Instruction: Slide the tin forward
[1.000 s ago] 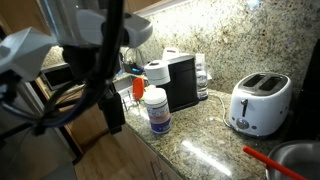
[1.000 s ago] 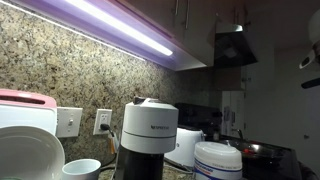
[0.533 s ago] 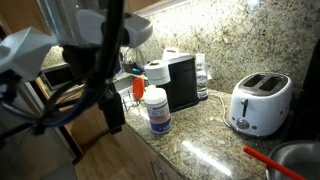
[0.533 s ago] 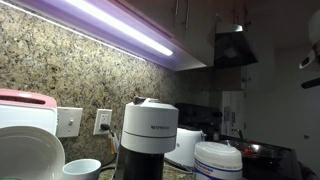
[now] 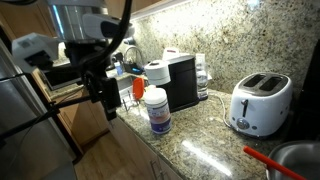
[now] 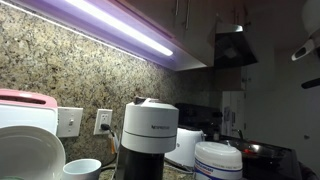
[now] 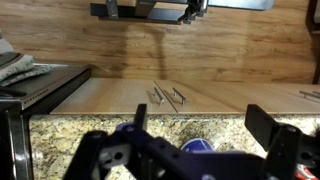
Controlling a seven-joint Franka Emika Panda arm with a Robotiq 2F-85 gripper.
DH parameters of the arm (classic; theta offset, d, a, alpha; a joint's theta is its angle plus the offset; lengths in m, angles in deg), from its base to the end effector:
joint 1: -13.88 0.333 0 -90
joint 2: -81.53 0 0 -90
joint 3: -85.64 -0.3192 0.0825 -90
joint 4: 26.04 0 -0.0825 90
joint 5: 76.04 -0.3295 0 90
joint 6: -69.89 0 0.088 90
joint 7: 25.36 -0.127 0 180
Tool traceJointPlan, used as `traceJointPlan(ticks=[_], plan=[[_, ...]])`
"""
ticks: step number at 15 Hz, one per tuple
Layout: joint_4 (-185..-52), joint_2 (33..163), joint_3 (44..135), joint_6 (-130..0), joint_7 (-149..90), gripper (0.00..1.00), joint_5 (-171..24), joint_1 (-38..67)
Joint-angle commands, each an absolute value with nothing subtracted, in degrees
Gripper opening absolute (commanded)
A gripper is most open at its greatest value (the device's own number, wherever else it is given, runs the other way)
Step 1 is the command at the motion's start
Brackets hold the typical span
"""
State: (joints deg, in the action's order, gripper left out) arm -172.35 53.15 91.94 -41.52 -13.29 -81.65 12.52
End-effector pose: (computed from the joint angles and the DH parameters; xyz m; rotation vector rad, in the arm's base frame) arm 0.3221 -0.0359 0.4353 -2.9789 -0.0775 0.1381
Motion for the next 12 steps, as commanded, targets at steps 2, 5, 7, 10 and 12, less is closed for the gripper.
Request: traceJointPlan(ticks=[2, 5, 7, 10, 12], plan=[[-172.1, 56.6, 84.4, -44.2, -16.4, 1.00, -75.7, 15.5], [-171.6, 60.4, 81.1, -43.8, -17.2, 1.00, -74.0, 18.1], [-170.8, 63.0, 79.4, -43.7, -17.8, 1.00, -74.0, 19.7], [-169.8, 66.3, 78.0, -49.0, -23.4, 1.00, -76.9, 20.9], [-168.3, 68.9, 78.4, -52.7, -27.1, 1.00, -81.3, 21.4]])
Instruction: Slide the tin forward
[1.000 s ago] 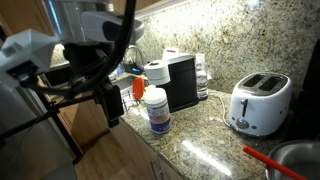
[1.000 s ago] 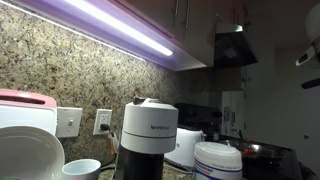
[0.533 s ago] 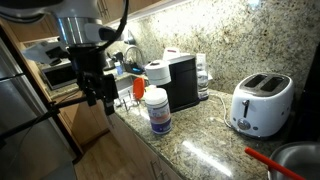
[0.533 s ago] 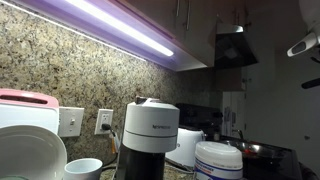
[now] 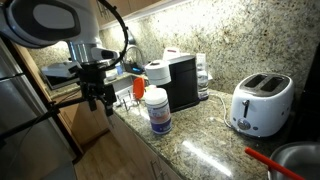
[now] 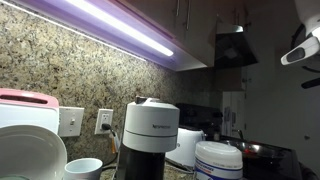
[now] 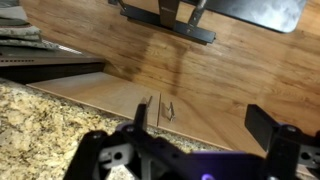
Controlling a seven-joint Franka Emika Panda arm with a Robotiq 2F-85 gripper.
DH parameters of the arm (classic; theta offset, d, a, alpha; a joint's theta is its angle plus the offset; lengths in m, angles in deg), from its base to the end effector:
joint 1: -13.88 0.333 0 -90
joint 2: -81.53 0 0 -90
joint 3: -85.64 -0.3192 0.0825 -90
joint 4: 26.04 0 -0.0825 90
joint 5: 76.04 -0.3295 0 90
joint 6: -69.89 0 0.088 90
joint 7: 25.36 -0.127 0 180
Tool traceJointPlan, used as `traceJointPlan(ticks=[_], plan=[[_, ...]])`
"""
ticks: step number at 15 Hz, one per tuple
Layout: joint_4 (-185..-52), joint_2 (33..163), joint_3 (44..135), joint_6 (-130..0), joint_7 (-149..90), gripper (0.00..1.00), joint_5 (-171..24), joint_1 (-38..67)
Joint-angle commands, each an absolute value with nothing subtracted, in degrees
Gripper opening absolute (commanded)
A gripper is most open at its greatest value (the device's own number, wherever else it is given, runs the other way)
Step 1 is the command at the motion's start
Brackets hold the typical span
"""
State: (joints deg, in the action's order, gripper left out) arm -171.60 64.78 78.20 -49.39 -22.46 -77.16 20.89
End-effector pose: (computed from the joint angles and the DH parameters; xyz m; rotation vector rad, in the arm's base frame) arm 0.3497 0.0912 0.3795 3.0626 0.4366 -0.2567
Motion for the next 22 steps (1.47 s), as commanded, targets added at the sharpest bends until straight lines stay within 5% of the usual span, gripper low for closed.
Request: traceJointPlan(ticks=[1, 12, 22], plan=[[-167.5, 70.0, 78.6, -54.6, -28.5, 1.00, -83.3, 21.3], [-166.2, 73.2, 79.3, -59.4, -29.3, 1.00, -87.0, 21.0], [-155.8, 92.0, 77.8, -61.5, -28.7, 1.00, -90.6, 21.7]])
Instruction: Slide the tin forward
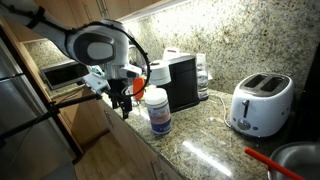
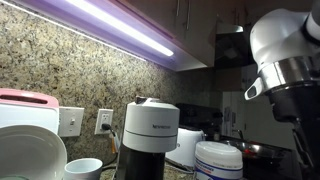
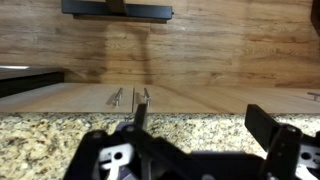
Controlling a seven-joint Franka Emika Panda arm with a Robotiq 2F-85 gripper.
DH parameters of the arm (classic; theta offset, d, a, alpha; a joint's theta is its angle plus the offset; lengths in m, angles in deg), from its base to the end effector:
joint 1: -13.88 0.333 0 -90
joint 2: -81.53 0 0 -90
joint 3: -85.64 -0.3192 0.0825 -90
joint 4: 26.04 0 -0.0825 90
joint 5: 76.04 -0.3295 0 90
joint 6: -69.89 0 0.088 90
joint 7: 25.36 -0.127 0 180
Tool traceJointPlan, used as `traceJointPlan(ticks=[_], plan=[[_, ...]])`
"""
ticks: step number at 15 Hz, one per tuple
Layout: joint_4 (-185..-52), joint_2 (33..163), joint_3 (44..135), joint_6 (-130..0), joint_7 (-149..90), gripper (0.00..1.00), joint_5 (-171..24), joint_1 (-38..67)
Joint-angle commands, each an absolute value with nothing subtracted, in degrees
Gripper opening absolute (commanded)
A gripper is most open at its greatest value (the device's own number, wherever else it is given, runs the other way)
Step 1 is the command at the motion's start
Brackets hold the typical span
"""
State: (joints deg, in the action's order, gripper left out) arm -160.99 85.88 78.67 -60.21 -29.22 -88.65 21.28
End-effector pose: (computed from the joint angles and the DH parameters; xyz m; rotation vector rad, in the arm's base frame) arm 0.4349 0.1206 0.3106 -2.9905 -0.0422 0.2766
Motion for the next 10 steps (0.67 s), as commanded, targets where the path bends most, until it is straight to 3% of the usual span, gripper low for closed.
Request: traceJointPlan(ticks=[1, 10], plan=[[-154.5, 94.0, 77.4, -61.8, -29.3, 1.00, -90.1, 22.1], [-144.7, 105.9, 78.1, -63.7, -36.4, 1.00, -81.2, 27.0]])
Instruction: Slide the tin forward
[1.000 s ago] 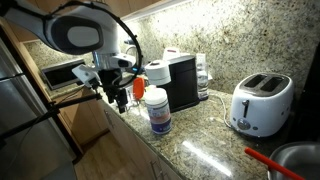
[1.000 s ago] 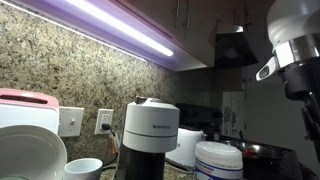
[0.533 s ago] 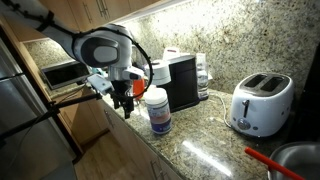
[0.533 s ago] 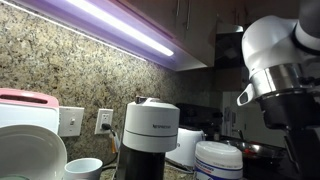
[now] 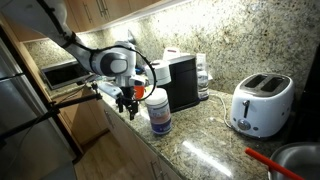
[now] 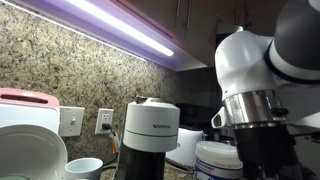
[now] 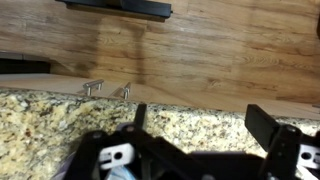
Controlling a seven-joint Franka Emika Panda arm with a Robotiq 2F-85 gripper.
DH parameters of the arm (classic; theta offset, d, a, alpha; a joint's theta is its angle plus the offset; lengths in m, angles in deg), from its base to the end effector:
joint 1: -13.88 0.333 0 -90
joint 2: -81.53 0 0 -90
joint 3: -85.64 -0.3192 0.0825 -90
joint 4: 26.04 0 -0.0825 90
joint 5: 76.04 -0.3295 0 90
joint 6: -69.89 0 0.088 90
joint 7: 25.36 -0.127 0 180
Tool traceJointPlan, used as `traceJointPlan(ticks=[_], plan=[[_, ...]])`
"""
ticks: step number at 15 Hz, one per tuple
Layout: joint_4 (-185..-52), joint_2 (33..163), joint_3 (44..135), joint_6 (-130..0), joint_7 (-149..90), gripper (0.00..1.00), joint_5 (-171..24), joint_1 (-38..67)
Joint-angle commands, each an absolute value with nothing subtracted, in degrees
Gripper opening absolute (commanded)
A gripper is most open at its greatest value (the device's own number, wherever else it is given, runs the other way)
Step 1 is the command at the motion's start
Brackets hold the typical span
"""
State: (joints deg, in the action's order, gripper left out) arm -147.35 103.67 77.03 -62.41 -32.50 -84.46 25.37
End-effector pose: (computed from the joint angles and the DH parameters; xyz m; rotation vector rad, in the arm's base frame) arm 0.4884 0.1835 0.2431 -3.0117 -0.1675 0.3394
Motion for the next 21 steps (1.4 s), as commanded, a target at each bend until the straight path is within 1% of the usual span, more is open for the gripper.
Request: traceJointPlan(ticks=[1, 9, 15, 21], plan=[[-144.0, 106.6, 78.5, -64.0, -37.4, 1.00, -80.4, 27.2], [-144.5, 105.9, 83.9, -70.9, -51.8, 1.00, -76.8, 28.8], [-145.4, 105.9, 86.0, -70.5, -56.6, 1.00, -77.9, 27.9], [-144.7, 107.3, 90.2, -71.2, -63.2, 1.00, -71.9, 29.4]])
